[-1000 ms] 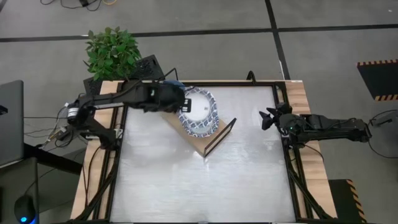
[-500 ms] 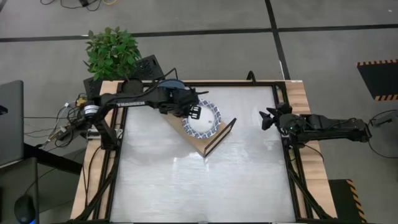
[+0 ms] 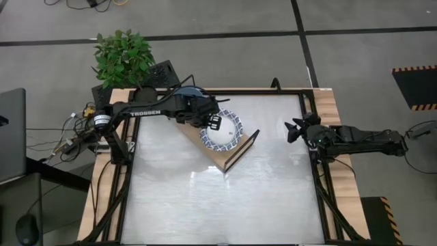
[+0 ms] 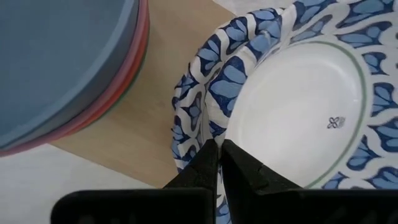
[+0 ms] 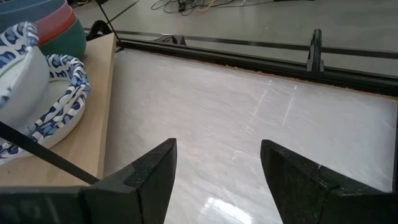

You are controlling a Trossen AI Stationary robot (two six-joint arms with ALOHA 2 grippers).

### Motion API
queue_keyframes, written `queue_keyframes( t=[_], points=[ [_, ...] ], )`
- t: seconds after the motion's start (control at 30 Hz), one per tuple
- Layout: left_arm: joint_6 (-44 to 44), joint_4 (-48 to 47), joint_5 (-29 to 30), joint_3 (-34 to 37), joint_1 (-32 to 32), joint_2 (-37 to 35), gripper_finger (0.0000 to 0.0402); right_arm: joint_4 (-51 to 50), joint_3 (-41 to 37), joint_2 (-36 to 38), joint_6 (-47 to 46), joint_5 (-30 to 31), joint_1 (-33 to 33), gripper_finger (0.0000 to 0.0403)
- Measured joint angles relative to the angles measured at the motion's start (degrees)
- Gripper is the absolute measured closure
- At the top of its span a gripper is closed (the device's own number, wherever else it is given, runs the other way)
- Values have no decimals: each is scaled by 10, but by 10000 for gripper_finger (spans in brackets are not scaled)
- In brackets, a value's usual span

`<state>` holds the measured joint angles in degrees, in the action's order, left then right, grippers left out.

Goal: Place and stack bowls onto a shelf
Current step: Stack the bottom left patterned blue bowl on the patterned blue bowl on the shelf, then return to home position

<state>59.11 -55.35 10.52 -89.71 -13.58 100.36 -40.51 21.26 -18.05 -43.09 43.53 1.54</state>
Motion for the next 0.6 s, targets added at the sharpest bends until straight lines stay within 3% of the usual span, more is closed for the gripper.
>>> queue_keyframes(
  t=[0.2, 0.43, 0.6],
  points=[
    [-10, 0, 7, 0, 0, 0, 382, 0, 0, 0, 0, 0, 0, 143],
    [-31, -1, 33, 0, 0, 0, 315, 0, 0, 0, 0, 0, 0, 143],
    [-63, -2, 20, 0, 0, 0, 272, 0, 0, 0, 0, 0, 0, 143]
  ],
)
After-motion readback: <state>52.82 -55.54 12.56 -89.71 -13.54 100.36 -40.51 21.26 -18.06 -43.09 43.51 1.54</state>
